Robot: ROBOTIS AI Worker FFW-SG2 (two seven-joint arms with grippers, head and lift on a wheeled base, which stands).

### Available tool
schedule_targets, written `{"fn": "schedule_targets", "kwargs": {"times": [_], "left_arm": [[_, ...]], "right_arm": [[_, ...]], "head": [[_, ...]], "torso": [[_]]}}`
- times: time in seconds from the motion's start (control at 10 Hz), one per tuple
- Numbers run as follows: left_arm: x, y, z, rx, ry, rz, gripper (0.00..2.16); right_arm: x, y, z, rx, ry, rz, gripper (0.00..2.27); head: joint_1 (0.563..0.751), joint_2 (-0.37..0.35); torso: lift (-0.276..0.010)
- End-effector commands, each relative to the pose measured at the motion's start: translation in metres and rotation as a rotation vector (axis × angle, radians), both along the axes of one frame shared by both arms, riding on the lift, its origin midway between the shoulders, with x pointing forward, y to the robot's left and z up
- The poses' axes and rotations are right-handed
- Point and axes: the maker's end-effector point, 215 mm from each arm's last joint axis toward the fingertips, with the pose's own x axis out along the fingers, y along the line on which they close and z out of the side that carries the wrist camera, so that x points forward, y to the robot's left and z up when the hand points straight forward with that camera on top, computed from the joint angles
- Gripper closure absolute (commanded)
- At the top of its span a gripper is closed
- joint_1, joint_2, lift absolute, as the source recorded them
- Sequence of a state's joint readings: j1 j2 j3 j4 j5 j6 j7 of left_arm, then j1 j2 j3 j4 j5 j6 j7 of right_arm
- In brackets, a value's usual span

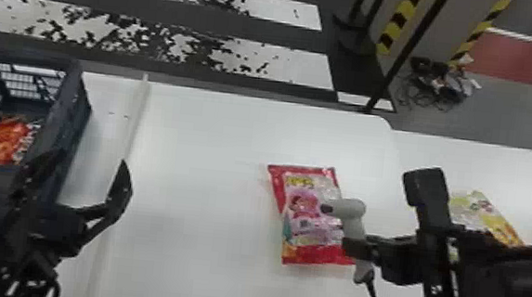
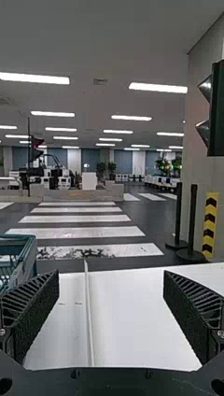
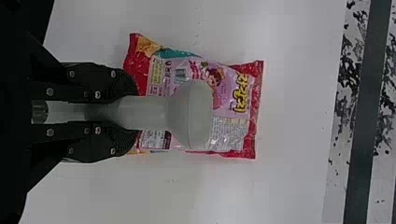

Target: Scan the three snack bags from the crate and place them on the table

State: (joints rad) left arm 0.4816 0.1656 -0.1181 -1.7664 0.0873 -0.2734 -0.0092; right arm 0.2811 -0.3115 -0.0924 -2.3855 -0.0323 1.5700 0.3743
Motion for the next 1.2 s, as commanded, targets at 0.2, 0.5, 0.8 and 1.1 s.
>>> {"fn": "schedule_targets", "kwargs": {"times": [0.2, 0.5, 0.8, 1.1], "left_arm": [[-0.001, 0.0, -0.001, 0.001, -0.001, -0.001, 0.04], [-0.002, 0.0, -0.001, -0.001, -0.001, 0.0, 0.04], [-0.002, 0.001, -0.003, 0.0, 0.001, 0.001, 0.04], [-0.002, 0.001, -0.003, -0.003, 0.001, 0.002, 0.04]], "right_arm": [[-0.004, 0.035, -0.011, -0.025, 0.019, 0.08, 2.25], [-0.014, 0.04, -0.031, -0.043, 0.067, 0.097, 2.25], [-0.014, 0.039, -0.039, -0.053, 0.086, 0.098, 2.25], [-0.006, 0.034, -0.024, -0.052, 0.047, 0.086, 2.25]], "head": [[0.695, -0.113], [0.695, -0.088], [0.695, -0.085], [0.695, -0.085]], "torso": [[-0.062], [-0.062], [-0.062], [-0.062]]}}
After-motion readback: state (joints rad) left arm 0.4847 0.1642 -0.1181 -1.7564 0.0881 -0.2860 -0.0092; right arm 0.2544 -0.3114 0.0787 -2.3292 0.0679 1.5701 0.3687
